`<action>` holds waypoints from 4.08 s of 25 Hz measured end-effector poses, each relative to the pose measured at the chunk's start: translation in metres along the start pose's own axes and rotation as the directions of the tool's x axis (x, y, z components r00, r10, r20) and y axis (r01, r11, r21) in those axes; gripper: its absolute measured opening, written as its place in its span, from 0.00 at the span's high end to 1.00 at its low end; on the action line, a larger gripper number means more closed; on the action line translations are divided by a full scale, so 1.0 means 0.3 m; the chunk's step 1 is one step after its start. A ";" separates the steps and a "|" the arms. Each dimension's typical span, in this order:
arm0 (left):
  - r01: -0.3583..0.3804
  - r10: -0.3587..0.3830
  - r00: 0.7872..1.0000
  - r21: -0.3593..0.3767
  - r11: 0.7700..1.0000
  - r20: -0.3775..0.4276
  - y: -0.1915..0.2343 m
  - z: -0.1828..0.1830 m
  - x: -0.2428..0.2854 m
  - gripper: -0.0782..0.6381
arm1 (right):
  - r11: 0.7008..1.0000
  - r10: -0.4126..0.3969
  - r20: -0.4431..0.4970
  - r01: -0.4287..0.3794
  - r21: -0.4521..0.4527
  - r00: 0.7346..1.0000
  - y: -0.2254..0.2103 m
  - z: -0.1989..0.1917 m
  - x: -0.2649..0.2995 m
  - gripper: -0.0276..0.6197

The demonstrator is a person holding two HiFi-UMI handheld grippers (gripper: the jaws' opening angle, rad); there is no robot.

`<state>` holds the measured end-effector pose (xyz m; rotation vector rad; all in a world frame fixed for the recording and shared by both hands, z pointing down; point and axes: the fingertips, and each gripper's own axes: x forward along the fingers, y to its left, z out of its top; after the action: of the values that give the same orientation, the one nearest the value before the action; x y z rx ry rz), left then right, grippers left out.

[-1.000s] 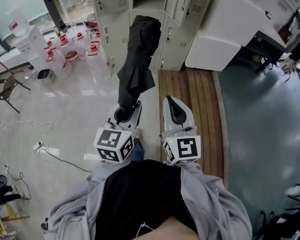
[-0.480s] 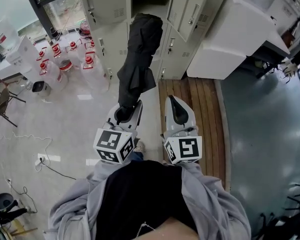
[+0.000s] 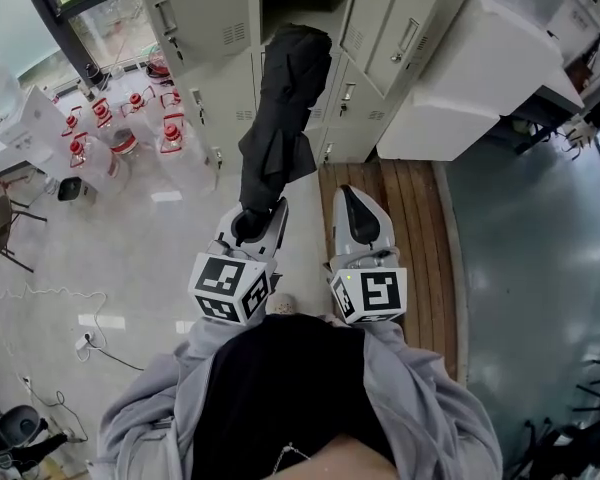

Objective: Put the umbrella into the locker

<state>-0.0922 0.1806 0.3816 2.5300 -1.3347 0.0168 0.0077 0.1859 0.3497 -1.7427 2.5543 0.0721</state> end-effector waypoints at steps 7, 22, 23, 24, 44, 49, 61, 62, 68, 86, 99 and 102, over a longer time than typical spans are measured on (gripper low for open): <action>0.005 -0.005 1.000 -0.022 1.000 -0.005 0.080 0.012 0.043 0.78 | 1.000 0.009 -0.016 -0.010 -0.030 1.000 0.014 -0.001 0.078 0.95; -0.024 0.024 1.000 -0.032 0.999 0.012 0.216 0.066 0.285 0.78 | 0.998 0.064 0.038 -0.064 0.003 0.997 -0.097 0.001 0.375 0.95; -0.024 0.025 1.000 -0.030 0.999 0.014 0.226 0.078 0.316 0.78 | 0.998 0.066 0.041 -0.066 0.000 0.997 -0.117 0.004 0.405 0.95; -0.025 0.026 1.000 -0.030 0.999 0.018 0.235 0.090 0.349 0.78 | 0.998 0.068 0.044 -0.068 -0.001 0.997 -0.139 0.005 0.436 0.95; -0.108 0.110 0.993 -0.049 0.993 0.040 0.407 0.255 0.994 0.78 | 0.974 0.226 0.030 -0.226 -0.020 0.974 -0.556 -0.027 1.043 0.95; -0.131 0.134 0.991 -0.072 0.989 0.028 0.415 0.259 1.075 0.78 | 0.964 0.265 0.038 -0.265 -0.008 0.963 -0.612 -0.041 1.117 0.95; -0.146 0.148 0.989 -0.083 0.986 0.023 0.486 0.320 1.163 0.78 | 0.959 0.281 0.048 -0.282 0.019 0.958 -0.644 -0.052 1.182 0.95; -0.142 0.145 0.989 -0.085 0.986 0.025 0.499 0.327 1.177 0.78 | 0.961 0.276 0.048 -0.277 0.016 0.960 -0.648 -0.054 1.192 0.95; -0.106 0.109 0.993 -0.081 0.991 0.034 0.573 0.382 1.266 0.78 | 0.971 0.238 0.043 -0.238 -0.001 0.970 -0.677 -0.049 1.281 0.95; 0.040 -0.038 0.999 -0.077 0.996 0.024 0.756 0.571 1.563 0.78 | 0.992 0.122 0.059 -0.120 -0.037 0.991 -0.723 -0.017 1.625 0.95; 0.148 -0.147 0.989 -0.073 0.986 0.011 0.783 0.662 1.679 0.78 | 0.998 -0.002 0.090 0.008 -0.068 0.996 -0.771 0.022 1.723 0.95; 0.155 -0.154 0.988 -0.088 0.984 0.008 0.776 0.672 1.699 0.78 | 0.997 0.001 0.093 0.006 -0.075 0.996 -0.776 0.033 1.729 0.95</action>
<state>-0.0130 -0.4059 0.3149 2.5509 -1.1103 -0.0732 0.0357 -0.3801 0.3028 -1.7238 2.5139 0.2465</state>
